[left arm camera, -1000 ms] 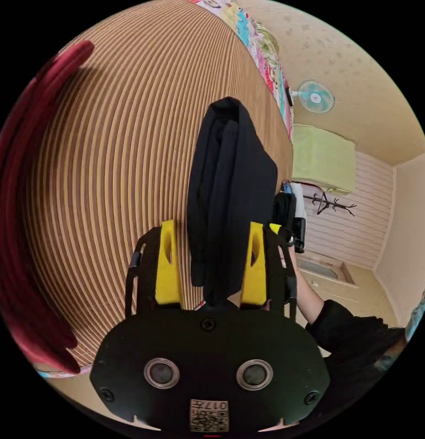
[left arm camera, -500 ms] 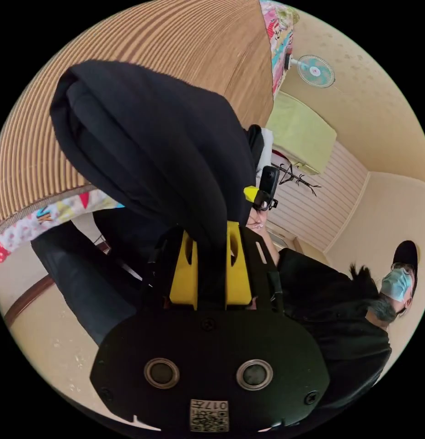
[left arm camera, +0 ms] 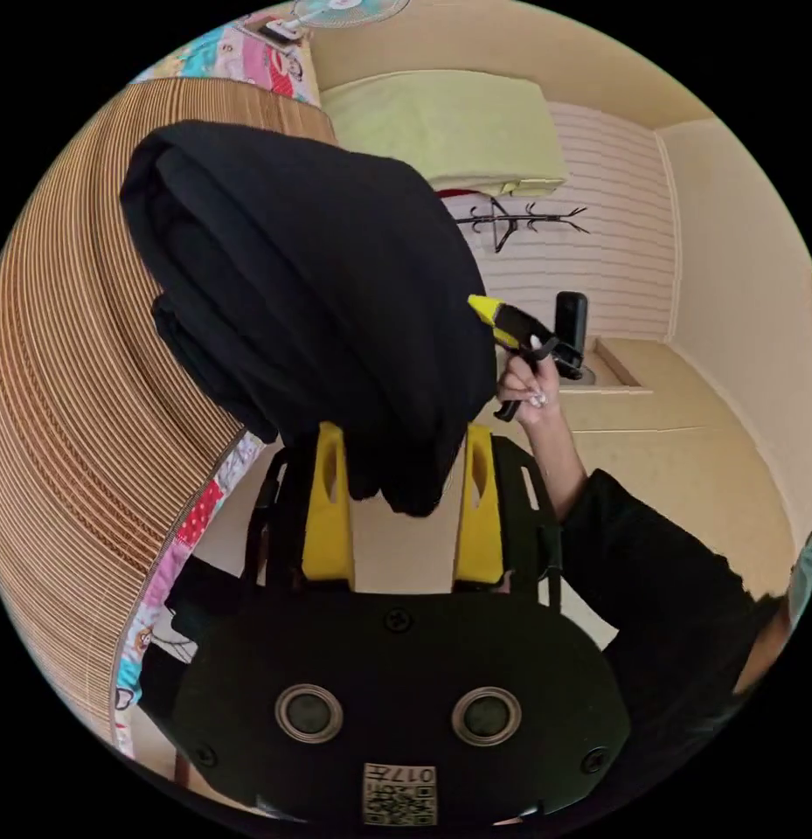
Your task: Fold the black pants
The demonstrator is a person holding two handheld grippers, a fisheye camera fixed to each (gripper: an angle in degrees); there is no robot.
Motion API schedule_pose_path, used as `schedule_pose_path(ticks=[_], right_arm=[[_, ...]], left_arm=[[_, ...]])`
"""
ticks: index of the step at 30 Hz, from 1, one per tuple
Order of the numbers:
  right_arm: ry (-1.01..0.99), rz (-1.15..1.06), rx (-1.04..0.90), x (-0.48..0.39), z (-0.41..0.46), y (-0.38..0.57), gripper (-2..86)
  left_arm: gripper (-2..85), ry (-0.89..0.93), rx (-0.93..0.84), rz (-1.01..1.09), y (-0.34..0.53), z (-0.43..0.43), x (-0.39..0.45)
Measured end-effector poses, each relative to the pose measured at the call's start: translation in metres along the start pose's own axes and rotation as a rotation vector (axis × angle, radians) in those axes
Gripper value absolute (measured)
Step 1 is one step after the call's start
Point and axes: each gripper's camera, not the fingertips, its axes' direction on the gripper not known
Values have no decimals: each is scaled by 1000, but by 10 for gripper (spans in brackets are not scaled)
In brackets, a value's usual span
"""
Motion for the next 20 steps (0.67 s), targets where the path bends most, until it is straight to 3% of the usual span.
schedule_pose_path(ticks=[3,10,13,15,18,20], right_arm=[[28,-1,136,-5,-17,35,76],[-206,-206,317,-111,30,134,9],[-144,-376,442,-185,34,158,5],[-90,-500,534,-233,27,166,4],[2,-677,654,-304,10,169,4],[-51,-664,639,-337,0,153,3]], left_arm=[[112,72,-87,32,16,18,-4],[67,-127,33,-160,151,-65,-65],[44,-372,138,-220,215,-129,-70],[39,-687,212,-260,257,-170,-54],[42,-1013,383,-370,305,-212,-33],[48,-1022,570,-486,338,-238,-31]])
